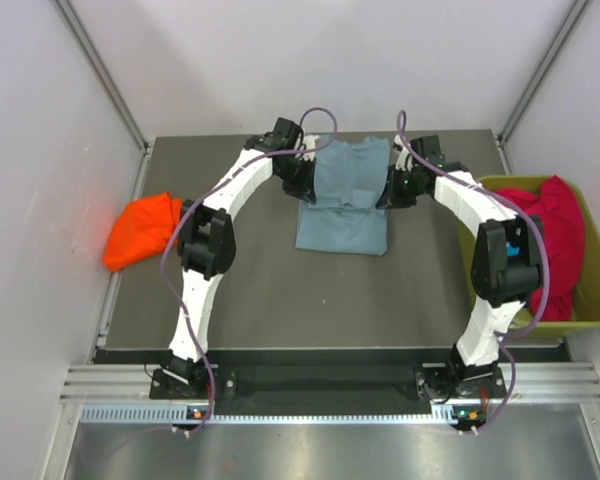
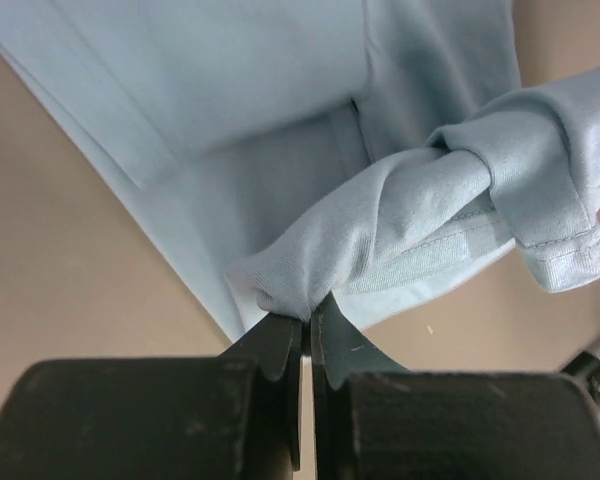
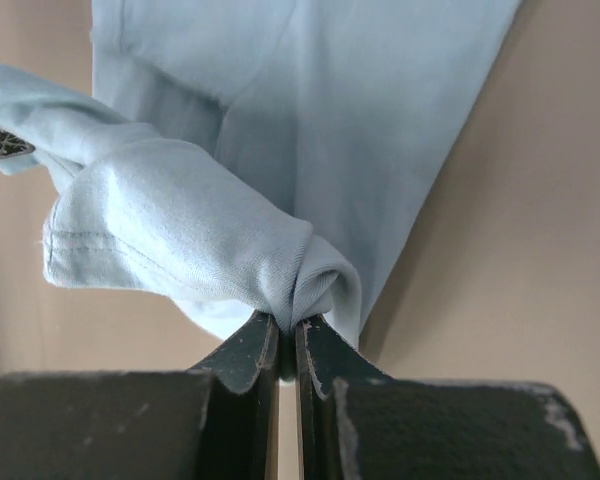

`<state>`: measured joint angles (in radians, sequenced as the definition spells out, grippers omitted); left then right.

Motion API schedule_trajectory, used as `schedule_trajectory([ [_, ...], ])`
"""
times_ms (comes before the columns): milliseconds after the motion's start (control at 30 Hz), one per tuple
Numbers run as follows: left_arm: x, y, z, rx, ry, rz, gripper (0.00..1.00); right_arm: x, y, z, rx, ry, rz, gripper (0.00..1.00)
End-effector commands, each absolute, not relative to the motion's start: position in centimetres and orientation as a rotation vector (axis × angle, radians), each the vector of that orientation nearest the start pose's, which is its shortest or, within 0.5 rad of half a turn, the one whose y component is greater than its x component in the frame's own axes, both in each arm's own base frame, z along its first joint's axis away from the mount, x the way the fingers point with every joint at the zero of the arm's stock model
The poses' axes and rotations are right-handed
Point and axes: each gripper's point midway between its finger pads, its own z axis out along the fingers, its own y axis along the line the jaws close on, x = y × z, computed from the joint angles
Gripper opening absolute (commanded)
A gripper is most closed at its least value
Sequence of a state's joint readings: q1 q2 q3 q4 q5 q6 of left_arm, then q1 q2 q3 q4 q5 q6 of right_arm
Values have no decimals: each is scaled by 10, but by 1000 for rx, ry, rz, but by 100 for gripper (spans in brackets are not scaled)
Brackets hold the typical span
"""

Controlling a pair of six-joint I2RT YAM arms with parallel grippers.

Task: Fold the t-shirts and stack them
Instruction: Fold the tshirt

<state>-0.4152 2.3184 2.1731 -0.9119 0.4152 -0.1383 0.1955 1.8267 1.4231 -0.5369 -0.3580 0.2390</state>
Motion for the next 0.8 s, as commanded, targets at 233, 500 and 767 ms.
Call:
schedule_trajectory([
  [233,509,-251,101,438,2550,-598,0,474,160,107,-106,2471,630,0],
  [500,521,-241,85,388,2560,-558,0,500,170,99,-143,2443,611,0],
  [767,547,-219,154,333,2393,-413,54,512,160,150,-177,2325,488,48],
])
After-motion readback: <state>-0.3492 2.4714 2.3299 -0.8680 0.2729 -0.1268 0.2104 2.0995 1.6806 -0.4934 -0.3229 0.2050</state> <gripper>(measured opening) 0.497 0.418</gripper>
